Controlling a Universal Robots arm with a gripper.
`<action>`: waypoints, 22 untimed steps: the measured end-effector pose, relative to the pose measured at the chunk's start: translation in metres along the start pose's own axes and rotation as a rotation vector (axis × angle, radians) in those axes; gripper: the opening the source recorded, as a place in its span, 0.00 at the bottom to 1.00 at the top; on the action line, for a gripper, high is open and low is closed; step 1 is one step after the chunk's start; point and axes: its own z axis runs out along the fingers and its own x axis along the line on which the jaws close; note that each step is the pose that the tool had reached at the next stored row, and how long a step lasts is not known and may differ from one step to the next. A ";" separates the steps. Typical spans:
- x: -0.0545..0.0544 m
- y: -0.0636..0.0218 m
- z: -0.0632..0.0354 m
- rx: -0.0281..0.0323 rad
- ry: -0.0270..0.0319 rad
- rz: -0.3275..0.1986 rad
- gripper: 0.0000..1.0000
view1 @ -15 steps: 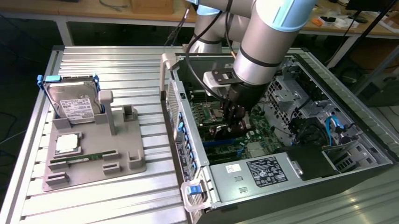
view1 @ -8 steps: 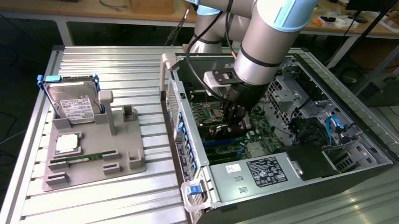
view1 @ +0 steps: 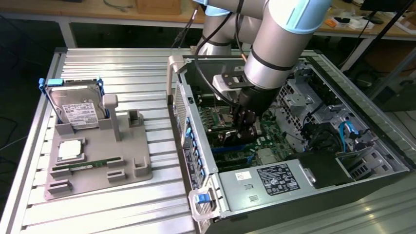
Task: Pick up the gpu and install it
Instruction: 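Insert the gpu into the slot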
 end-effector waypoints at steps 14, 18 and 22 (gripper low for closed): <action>0.003 0.0001 0.0038 0.0000 -0.0003 0.000 0.27; 0.003 0.0001 0.0039 0.0000 -0.0003 0.000 0.27; 0.004 0.0001 0.0038 -0.0001 -0.0002 0.000 0.27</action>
